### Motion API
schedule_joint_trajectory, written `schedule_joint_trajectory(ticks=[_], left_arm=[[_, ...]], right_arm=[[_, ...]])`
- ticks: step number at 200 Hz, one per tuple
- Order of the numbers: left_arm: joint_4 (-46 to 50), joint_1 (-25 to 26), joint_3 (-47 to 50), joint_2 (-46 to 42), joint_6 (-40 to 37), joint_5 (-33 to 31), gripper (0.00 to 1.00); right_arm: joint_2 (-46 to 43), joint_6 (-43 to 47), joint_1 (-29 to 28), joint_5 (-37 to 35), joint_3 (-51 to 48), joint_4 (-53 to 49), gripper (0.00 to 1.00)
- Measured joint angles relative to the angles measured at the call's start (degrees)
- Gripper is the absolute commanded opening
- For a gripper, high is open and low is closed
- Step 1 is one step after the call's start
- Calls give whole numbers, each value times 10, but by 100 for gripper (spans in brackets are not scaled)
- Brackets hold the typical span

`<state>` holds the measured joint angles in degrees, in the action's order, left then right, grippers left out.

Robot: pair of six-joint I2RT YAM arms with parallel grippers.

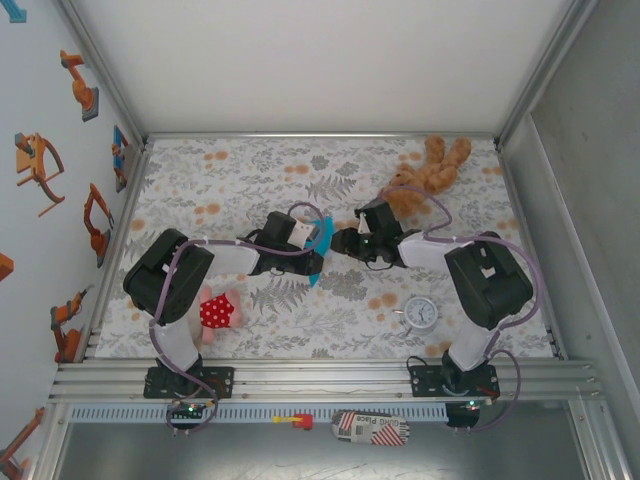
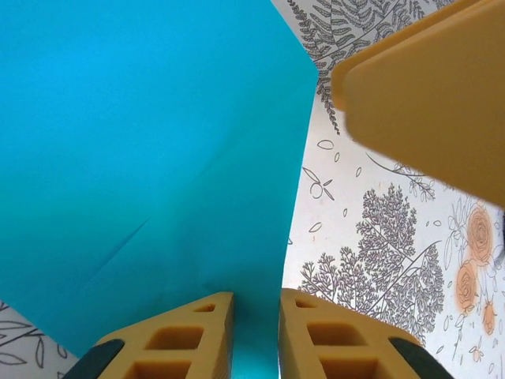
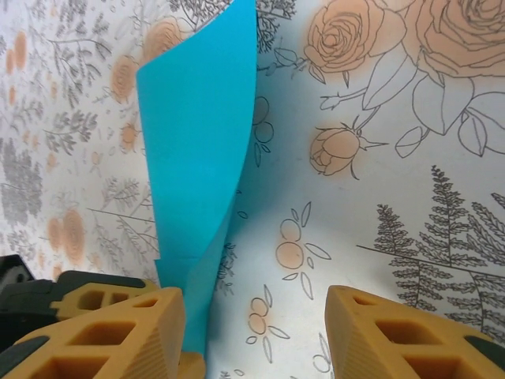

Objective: Fold a paper plane with a square sheet of paper (pick it up from the middle)
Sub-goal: Fold the wing for the fifth time at the center of the table.

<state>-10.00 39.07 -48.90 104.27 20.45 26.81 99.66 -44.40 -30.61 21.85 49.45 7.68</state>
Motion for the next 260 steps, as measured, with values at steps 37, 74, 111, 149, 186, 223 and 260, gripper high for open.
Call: schedule_joint_trajectory(ticks=[37,74,111,149,186,223,260], left_arm=[[0,0,0,0,-7,0,21],[1,0,0,0,-12,0,22],[3,0,0,1,-19,0,22],[5,0,0,1,-24,0,23],[6,0,0,1,-30,0,24],[8,0,0,0,-36,-2,25],[24,0,0,-15,-43,-9,33]], right_arm=[[5,-45,0,8,7,3,49],[41,-90,0,26,52,-20,50],[77,-103,0,30,116,-79,45],[103,-110,0,38,143,-119,38],[110,-115,0,47,158,-145,23],[110,-126,0,48,163,-144,11],[110,-140,0,46,162,-138,0]])
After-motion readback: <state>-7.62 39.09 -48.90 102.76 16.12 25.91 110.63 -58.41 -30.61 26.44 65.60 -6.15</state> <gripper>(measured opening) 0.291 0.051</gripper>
